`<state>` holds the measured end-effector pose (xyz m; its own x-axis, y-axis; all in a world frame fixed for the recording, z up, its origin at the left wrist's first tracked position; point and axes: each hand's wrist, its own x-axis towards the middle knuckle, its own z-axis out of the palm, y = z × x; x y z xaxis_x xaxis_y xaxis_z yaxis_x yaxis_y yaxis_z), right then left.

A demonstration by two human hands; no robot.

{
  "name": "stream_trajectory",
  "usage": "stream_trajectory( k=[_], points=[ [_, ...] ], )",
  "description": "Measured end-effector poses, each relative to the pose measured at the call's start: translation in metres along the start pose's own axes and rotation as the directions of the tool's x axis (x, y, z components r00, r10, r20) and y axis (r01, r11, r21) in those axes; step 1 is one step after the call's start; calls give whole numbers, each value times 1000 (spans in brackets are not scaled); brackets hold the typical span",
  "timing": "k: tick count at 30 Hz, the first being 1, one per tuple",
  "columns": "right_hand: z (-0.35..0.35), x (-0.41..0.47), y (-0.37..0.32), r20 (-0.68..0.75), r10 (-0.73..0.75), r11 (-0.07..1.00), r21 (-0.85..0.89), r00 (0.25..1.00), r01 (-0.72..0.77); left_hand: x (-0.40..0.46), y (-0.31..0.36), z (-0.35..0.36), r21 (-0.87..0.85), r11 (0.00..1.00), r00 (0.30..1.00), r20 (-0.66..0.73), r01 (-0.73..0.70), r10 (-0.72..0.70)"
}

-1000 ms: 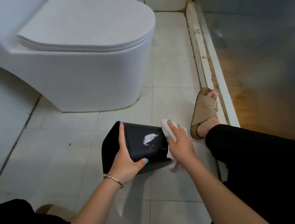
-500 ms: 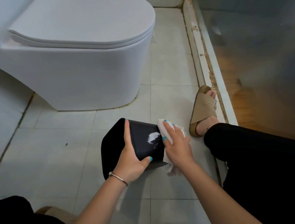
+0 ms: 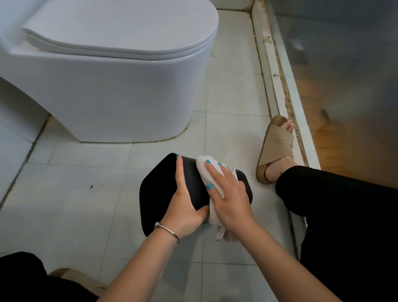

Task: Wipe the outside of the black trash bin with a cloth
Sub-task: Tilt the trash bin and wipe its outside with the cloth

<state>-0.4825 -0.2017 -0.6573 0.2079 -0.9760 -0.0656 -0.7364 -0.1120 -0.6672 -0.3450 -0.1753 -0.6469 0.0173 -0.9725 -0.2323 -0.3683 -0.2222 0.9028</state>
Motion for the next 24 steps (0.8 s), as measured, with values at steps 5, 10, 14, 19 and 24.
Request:
stream_trajectory(
  k=[5,10,14,19,24],
  points=[
    [-6,2,14,-22,-25,999,-30,999,25,1,4,-2,41,999,998,59,20,-22],
    [-1,13,32,-21,14,997,-78,1000,-16,5,2,-12,60,998,999,28,30,-32],
    [-2,21,51,-8,114,986,-117,993,-115,4,0,-15,70,997,999,25,22,-24],
    [-6,27,57,-2,152,982,-110,988,-152,2,-3,-17,69,997,1000,12,20,-21],
    [1,24,58,-14,143,985,-98,990,-144,-1,-6,-17,42,998,999,-2,39,-39]
  ],
)
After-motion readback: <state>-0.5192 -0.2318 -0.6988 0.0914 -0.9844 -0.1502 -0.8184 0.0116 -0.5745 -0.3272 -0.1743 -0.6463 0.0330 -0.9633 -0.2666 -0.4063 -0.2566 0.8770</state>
